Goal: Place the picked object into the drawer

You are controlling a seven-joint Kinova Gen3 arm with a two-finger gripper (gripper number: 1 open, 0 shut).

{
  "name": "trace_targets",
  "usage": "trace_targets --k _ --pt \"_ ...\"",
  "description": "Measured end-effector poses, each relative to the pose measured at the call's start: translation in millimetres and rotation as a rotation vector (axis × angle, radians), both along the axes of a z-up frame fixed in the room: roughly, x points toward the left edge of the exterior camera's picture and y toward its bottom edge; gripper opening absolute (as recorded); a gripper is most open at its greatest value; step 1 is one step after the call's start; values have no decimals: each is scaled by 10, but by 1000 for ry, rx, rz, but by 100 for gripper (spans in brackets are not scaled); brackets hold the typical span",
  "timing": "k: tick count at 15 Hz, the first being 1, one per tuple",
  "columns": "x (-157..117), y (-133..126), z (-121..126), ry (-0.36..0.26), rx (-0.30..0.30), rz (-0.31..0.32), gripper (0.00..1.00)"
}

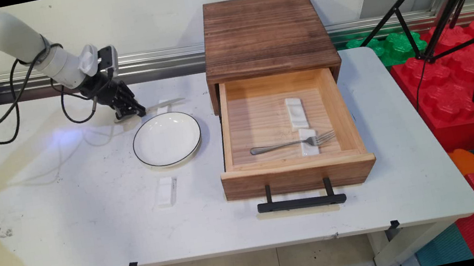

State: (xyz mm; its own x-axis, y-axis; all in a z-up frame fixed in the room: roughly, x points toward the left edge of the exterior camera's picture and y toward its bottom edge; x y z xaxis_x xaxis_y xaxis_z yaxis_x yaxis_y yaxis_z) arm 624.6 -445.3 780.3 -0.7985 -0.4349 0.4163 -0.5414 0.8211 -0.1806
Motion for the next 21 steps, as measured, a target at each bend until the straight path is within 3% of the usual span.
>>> trace_targets --k 13,21 --pt "72 93 187 -6 16 -16 0" --pt "38 234 563 26 5 -15 0"
